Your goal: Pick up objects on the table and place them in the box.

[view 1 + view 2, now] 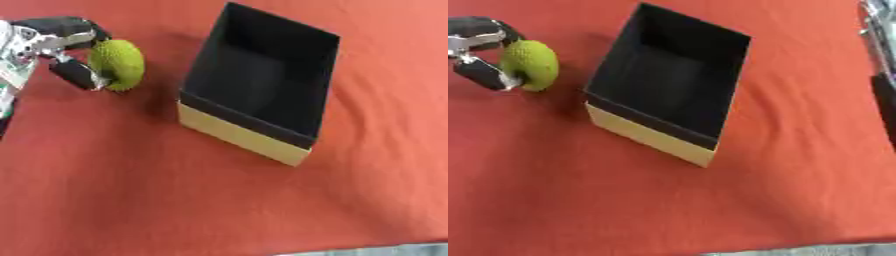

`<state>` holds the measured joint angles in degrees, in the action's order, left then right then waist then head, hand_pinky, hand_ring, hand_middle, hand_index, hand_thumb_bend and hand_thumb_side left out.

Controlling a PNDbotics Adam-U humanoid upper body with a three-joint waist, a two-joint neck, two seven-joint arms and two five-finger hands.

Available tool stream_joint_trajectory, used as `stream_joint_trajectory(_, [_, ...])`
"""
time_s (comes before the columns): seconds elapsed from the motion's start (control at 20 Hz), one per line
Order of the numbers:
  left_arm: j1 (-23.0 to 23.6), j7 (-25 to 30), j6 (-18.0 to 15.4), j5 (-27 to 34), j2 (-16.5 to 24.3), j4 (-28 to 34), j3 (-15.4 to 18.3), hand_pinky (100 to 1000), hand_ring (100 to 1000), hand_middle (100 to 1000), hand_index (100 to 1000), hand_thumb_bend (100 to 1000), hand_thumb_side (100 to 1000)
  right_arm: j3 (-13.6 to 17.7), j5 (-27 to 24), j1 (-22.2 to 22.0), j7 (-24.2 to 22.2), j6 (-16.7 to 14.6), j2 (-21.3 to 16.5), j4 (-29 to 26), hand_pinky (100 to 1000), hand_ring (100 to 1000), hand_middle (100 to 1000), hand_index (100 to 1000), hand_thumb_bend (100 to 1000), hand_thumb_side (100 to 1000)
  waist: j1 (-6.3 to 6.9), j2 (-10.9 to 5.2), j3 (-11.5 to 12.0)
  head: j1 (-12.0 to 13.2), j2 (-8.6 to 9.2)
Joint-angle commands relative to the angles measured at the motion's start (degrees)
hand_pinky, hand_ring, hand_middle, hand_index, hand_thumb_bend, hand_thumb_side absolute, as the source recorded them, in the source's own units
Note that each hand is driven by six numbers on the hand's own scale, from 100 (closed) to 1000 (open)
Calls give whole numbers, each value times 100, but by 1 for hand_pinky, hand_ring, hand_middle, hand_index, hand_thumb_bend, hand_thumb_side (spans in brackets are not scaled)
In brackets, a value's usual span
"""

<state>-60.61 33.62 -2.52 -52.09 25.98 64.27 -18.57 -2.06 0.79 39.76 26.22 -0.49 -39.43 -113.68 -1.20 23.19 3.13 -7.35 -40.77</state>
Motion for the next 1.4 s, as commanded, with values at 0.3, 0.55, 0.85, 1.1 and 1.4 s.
stream_joint_trajectory(0.3, [-95, -372, -207, 219, 88, 215, 40, 718, 602, 541, 675, 100, 100, 151, -73, -69, 131, 37, -96, -91, 818, 804, 782, 890, 100, 1000, 11, -117, 14, -11, -38])
stream_joint_trajectory(0.55, [-103, -285, -88, 244, 195, 559, -3, 633, 506, 474, 574, 100, 100, 185, -130, -119, 234, 27, -90, -91, 815, 798, 775, 893, 100, 1000, 17, -141, 35, -28, -54])
stream_joint_trajectory(0.85, [-101, -302, -70, 345, 287, 1077, -2, 627, 482, 476, 548, 100, 100, 231, -157, -176, 347, 23, -113, -91, 811, 795, 772, 894, 100, 1000, 18, -172, 50, -61, -81])
stream_joint_trajectory(1.1, [-164, -323, -41, 659, 344, 1754, 62, 612, 468, 457, 524, 100, 100, 237, -165, -182, 381, 10, -122, -91, 810, 794, 772, 894, 100, 1000, 24, -221, 72, -105, -91])
stream_joint_trajectory(1.4, [-171, -259, 63, 788, 384, 2100, 69, 612, 468, 457, 524, 100, 100, 238, -167, -179, 384, 5, -123, -91, 810, 794, 772, 894, 100, 1000, 23, -236, 75, -119, -86])
